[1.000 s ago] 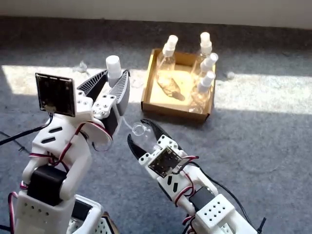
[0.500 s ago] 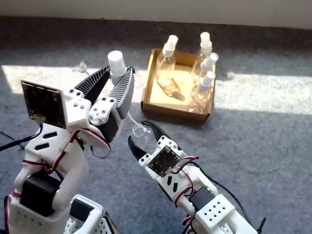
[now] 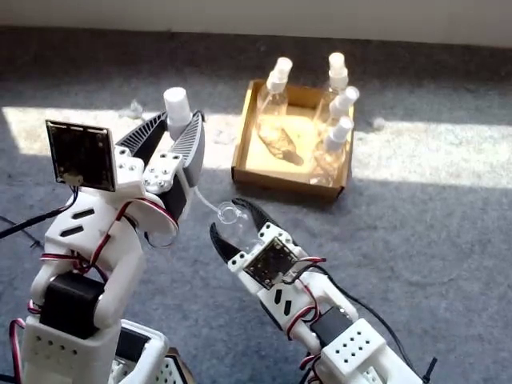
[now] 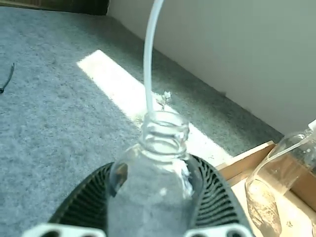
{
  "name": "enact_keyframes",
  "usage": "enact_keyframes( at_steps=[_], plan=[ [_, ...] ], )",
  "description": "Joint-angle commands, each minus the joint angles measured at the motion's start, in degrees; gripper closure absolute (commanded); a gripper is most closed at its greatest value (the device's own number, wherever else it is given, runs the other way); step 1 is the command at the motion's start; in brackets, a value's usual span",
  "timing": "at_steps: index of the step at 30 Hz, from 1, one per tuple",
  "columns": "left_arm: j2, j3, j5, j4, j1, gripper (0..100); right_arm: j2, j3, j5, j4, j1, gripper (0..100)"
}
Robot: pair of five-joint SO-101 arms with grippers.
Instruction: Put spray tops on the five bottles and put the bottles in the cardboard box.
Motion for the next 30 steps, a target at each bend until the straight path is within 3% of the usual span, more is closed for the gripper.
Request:
enact_keyframes(
  at_steps=[1,9,14,20,30],
  plan=[
    [-0.31,-3.56,-0.79,-0.79,-0.4,97,-0.84,6.64,-0.44,0.22,-0.04,99.5],
    [-0.22,-7.78,-0.79,-0.62,-0.31,97,-0.84,6.64,-0.44,0.22,-0.04,99.5],
    [-0.13,-4.53,-0.7,-0.79,-0.13,97,-0.84,6.64,-0.44,0.22,-0.04,99.5],
    [-0.13,-2.24,-1.05,-0.79,6.37,97,-0.84,6.64,-0.44,0.22,-0.04,99.5],
    [-0.13,3.56,-1.05,-1.14,6.81,97,-0.84,6.64,-0.44,0.22,-0.04,99.5]
  ],
)
